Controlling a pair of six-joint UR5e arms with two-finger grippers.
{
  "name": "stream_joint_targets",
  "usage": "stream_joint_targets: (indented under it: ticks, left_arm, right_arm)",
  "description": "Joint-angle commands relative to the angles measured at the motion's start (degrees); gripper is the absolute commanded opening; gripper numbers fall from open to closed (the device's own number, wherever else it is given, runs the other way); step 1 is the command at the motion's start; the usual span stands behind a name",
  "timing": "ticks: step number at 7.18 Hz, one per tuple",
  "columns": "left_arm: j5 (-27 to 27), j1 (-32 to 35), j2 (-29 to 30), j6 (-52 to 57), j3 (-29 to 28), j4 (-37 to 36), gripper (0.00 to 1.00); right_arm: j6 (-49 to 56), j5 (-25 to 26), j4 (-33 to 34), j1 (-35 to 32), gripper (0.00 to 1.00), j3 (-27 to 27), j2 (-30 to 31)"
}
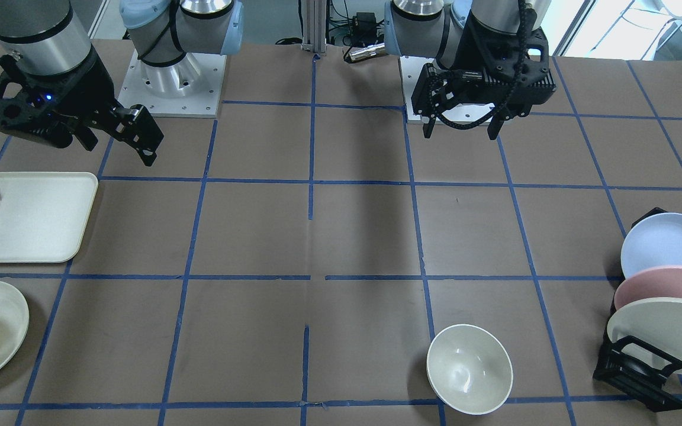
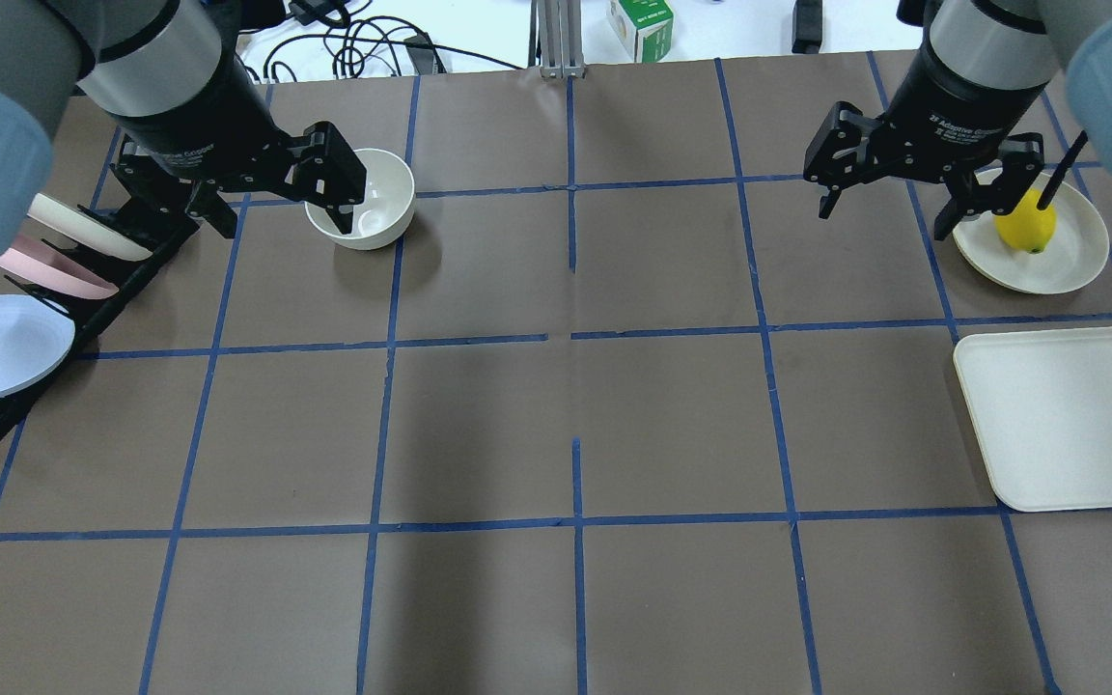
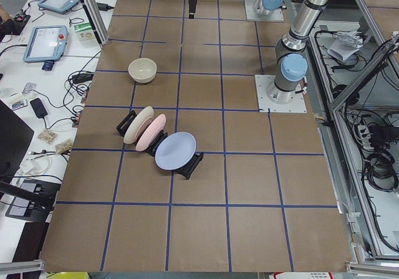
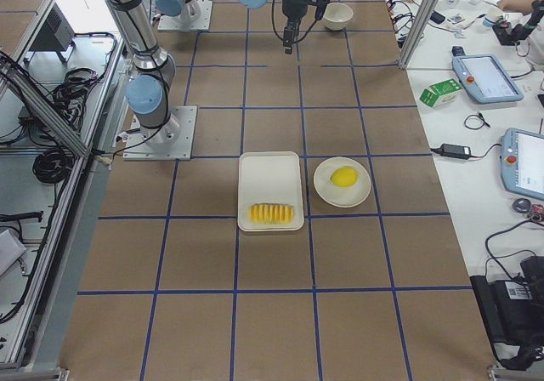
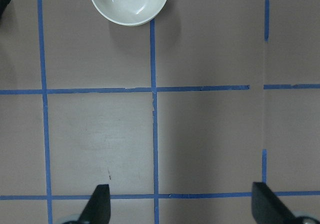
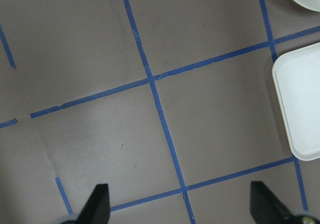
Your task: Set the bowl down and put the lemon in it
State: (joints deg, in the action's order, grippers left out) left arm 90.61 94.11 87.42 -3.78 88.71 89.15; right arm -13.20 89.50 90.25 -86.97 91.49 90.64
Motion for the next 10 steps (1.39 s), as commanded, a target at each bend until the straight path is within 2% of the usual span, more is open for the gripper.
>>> stream_joint_targets:
  ticks: [1, 3, 5, 7, 10]
  left_arm:
    - [-0.2, -0.1, 0.1, 0.1, 0.1, 0.1, 1.00]
    - [-0.3, -0.1, 0.0, 0.2, 0.0, 0.1, 1.00]
    - [-0.1, 0.0, -0.1, 0.1, 0.0, 0.1, 1.00]
    - [-0.2, -0.1, 0.0, 0.2, 0.0, 0.1, 1.00]
    - [-0.3, -2.2, 2.1, 0.3, -0.9, -0.7, 1.00]
  right_arm:
    - [0.5, 0.0, 0.3, 0.7, 1.00, 0.0, -0.6]
    - [1.0, 0.1, 1.3, 2.9, 1.00, 0.0, -3.3]
    - [3.9, -0.2, 1.9, 9.1, 1.00, -0.1, -5.5]
    - [19.2, 0.2, 10.4, 15.2, 1.00, -0.1, -9.4]
    - [33.5, 0.0, 19.7, 23.5, 1.00, -0.7, -16.2]
